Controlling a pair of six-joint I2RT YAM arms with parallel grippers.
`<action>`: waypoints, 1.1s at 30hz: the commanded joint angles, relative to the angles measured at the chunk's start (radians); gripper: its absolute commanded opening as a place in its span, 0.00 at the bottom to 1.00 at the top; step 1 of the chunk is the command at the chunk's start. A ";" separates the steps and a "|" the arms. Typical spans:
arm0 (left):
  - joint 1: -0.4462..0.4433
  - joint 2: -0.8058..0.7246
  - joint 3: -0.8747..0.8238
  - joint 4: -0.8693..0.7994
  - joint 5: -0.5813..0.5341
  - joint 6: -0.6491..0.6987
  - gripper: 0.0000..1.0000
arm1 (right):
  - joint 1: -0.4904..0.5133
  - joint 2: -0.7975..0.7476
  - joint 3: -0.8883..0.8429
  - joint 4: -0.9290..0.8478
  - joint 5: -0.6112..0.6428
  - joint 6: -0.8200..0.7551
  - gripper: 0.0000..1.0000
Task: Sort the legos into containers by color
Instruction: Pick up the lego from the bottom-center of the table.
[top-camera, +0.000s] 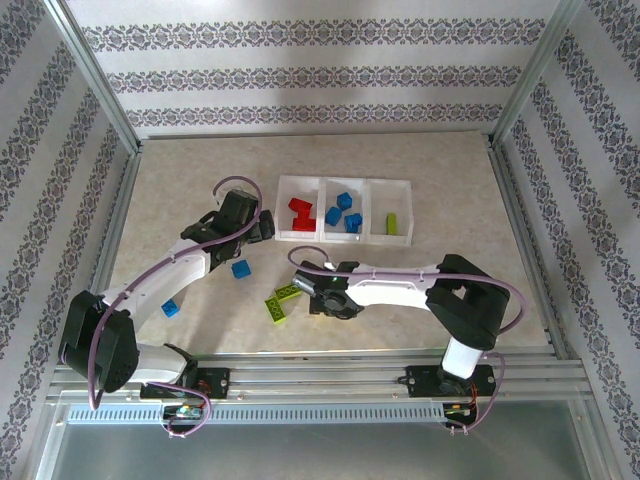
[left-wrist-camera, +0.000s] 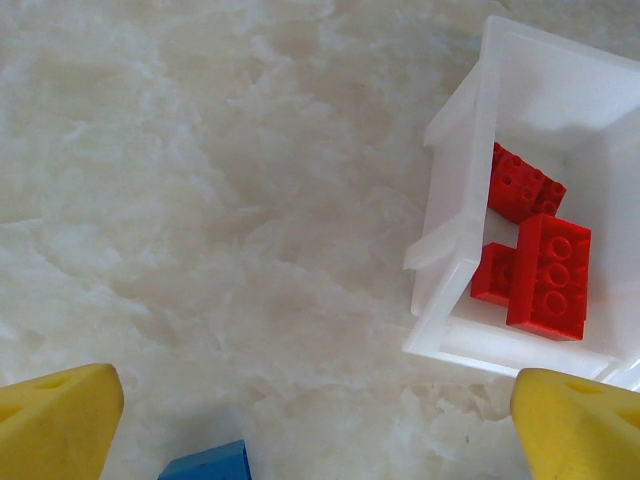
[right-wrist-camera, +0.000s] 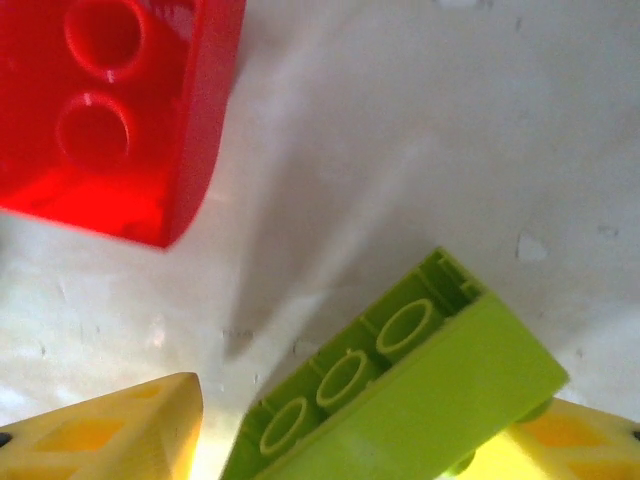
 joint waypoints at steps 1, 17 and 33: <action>0.014 -0.007 -0.017 0.026 0.005 -0.020 1.00 | -0.018 0.024 0.031 -0.002 0.061 -0.036 0.62; 0.016 0.000 -0.007 0.011 0.003 -0.016 1.00 | -0.035 0.017 0.016 -0.023 0.041 -0.072 0.34; 0.023 -0.135 -0.178 -0.032 -0.003 -0.054 1.00 | -0.103 -0.091 -0.039 -0.038 0.103 -0.137 0.13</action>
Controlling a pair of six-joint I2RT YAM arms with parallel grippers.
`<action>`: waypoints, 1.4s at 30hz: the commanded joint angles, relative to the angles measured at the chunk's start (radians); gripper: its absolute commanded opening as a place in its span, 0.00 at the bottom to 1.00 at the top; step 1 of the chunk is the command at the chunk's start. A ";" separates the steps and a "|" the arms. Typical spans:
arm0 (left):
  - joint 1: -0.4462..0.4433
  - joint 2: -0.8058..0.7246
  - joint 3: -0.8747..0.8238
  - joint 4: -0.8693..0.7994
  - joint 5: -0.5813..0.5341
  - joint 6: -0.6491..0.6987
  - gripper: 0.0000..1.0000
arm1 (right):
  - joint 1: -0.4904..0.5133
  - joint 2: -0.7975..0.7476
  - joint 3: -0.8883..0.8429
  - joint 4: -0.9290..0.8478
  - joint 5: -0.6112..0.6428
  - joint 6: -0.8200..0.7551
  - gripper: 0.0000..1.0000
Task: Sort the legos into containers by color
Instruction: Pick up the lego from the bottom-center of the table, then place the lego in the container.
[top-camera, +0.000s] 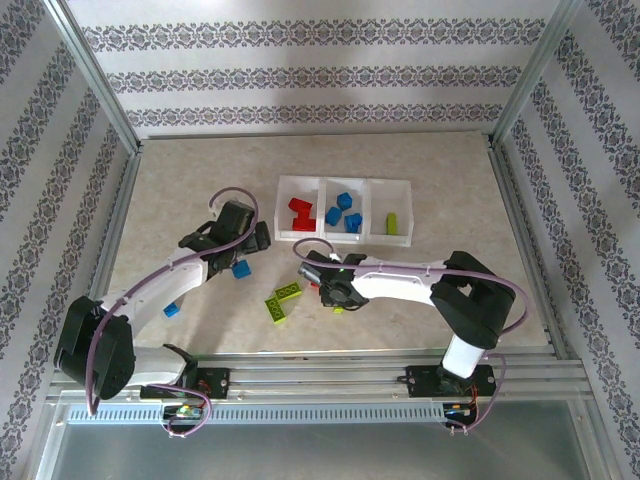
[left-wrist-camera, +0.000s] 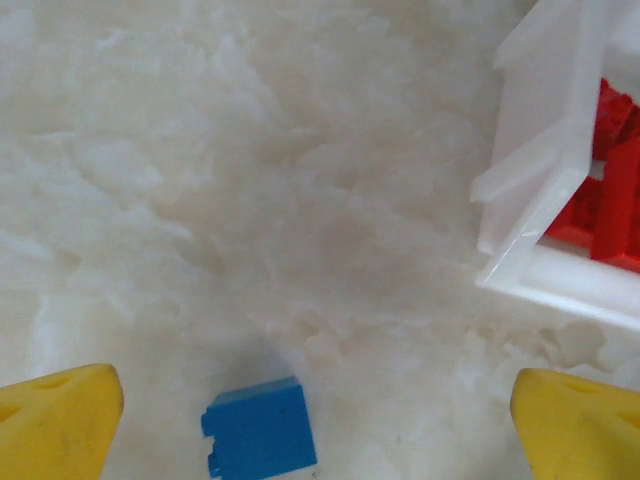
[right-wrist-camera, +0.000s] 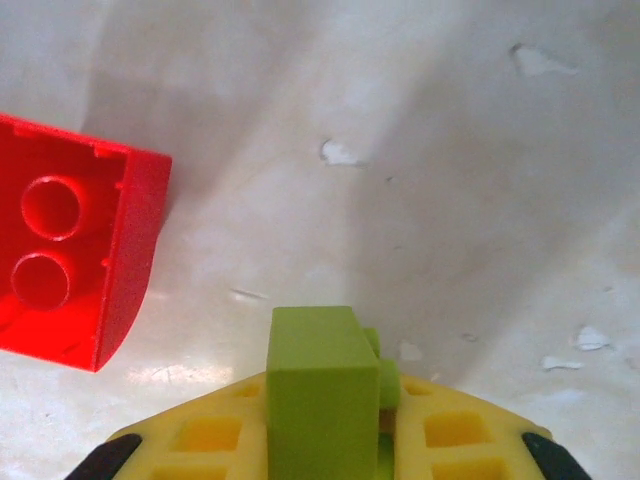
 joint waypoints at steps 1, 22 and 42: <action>0.015 -0.066 -0.045 -0.025 -0.010 -0.026 1.00 | -0.029 -0.044 -0.018 -0.027 0.055 -0.040 0.12; 0.015 -0.332 -0.213 -0.081 -0.028 -0.098 1.00 | -0.396 -0.202 0.163 0.030 0.247 -0.458 0.13; 0.017 -0.330 -0.219 -0.092 0.000 -0.128 1.00 | -0.618 0.153 0.413 0.067 0.010 -0.622 0.17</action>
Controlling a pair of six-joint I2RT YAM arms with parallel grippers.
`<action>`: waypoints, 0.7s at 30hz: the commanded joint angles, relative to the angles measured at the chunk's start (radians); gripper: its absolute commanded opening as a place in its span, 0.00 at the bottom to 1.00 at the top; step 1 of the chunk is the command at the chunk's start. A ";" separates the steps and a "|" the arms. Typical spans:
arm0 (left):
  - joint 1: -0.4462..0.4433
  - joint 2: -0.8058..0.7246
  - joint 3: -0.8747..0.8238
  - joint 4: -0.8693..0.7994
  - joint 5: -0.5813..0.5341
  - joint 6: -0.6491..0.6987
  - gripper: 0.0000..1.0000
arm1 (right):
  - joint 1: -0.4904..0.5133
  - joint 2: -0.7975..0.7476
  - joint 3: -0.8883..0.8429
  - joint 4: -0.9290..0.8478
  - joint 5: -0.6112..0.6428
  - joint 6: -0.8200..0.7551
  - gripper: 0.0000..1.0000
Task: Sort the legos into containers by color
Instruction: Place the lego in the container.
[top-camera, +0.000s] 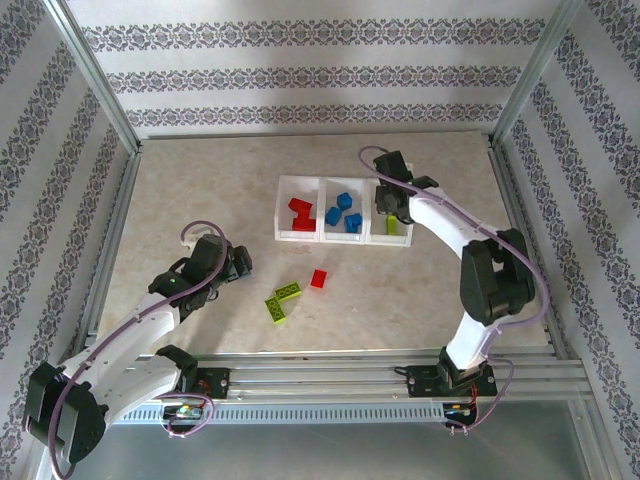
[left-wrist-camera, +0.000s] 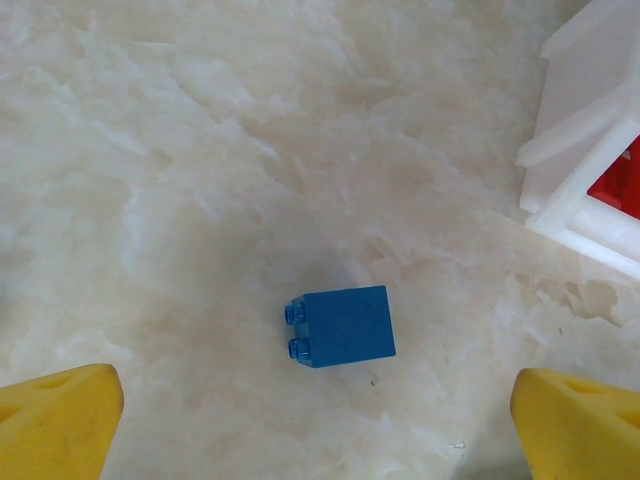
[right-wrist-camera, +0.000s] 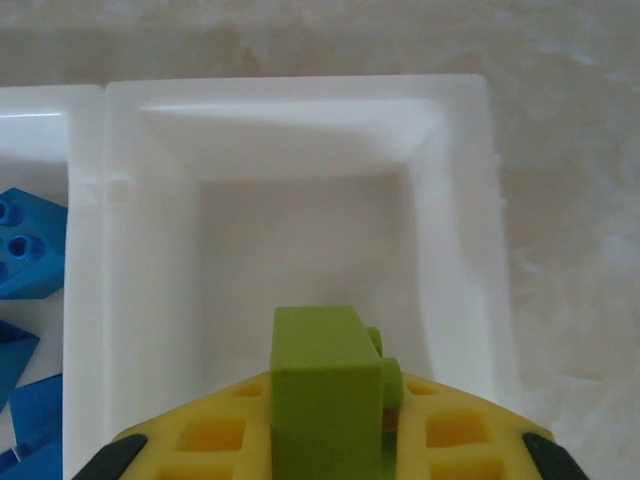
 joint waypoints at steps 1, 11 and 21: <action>0.013 -0.006 -0.008 -0.032 0.002 -0.010 1.00 | -0.005 0.044 0.045 -0.001 -0.035 -0.025 0.18; 0.013 -0.006 -0.018 -0.044 -0.004 -0.022 1.00 | -0.017 0.110 0.062 -0.004 -0.072 -0.017 0.28; 0.019 -0.008 -0.015 -0.052 -0.008 -0.022 1.00 | -0.022 0.120 0.054 -0.013 -0.079 -0.012 0.38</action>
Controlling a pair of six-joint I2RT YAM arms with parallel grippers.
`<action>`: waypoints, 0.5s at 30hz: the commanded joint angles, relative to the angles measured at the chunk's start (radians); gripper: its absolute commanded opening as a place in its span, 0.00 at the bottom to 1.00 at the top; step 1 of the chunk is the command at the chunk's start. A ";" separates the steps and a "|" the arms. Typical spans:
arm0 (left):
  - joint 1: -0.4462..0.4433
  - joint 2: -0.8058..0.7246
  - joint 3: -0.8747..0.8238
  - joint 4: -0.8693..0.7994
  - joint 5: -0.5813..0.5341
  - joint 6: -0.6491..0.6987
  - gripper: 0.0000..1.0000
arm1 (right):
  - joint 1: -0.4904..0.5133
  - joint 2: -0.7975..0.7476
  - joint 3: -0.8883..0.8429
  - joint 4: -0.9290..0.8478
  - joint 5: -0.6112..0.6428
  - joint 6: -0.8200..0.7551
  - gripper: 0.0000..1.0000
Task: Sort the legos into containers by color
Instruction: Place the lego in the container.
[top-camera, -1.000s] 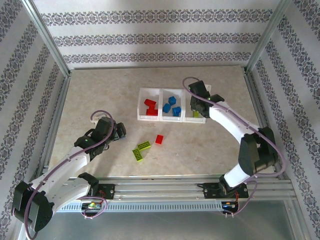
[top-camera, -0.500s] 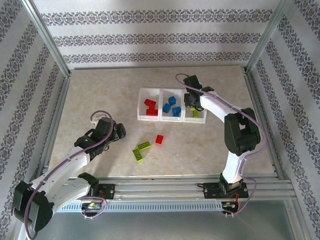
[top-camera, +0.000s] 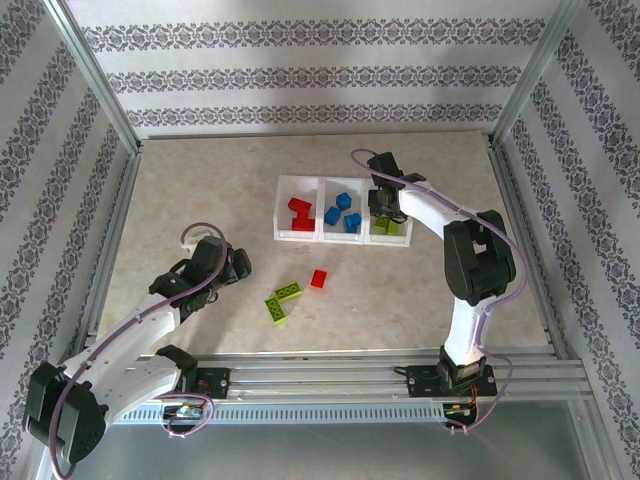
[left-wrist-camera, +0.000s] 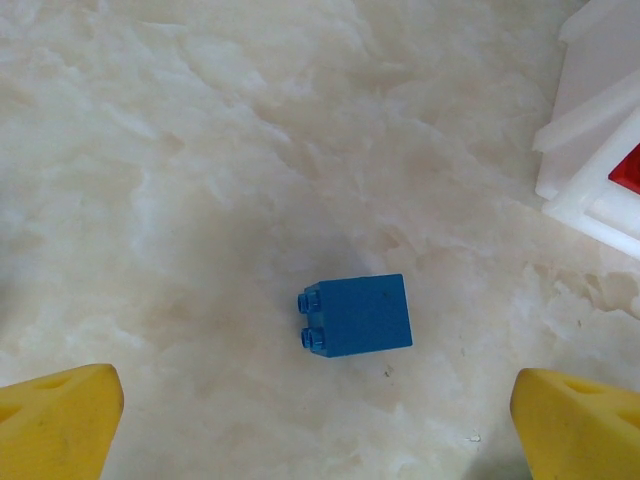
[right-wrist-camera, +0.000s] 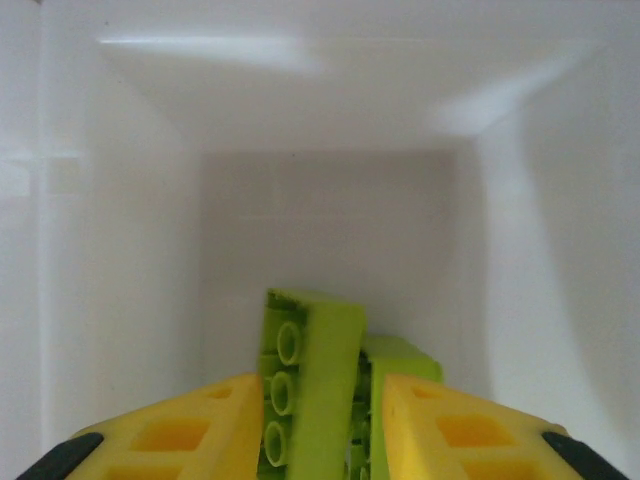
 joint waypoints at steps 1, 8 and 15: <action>0.018 -0.009 -0.002 -0.041 -0.007 -0.014 1.00 | -0.006 0.005 0.016 -0.016 -0.015 0.002 0.38; 0.022 -0.006 0.002 -0.035 0.000 -0.011 1.00 | -0.005 -0.077 -0.010 -0.027 -0.018 0.001 0.41; 0.025 -0.003 0.001 -0.027 0.011 -0.019 1.00 | 0.027 -0.216 -0.076 -0.036 0.000 0.013 0.50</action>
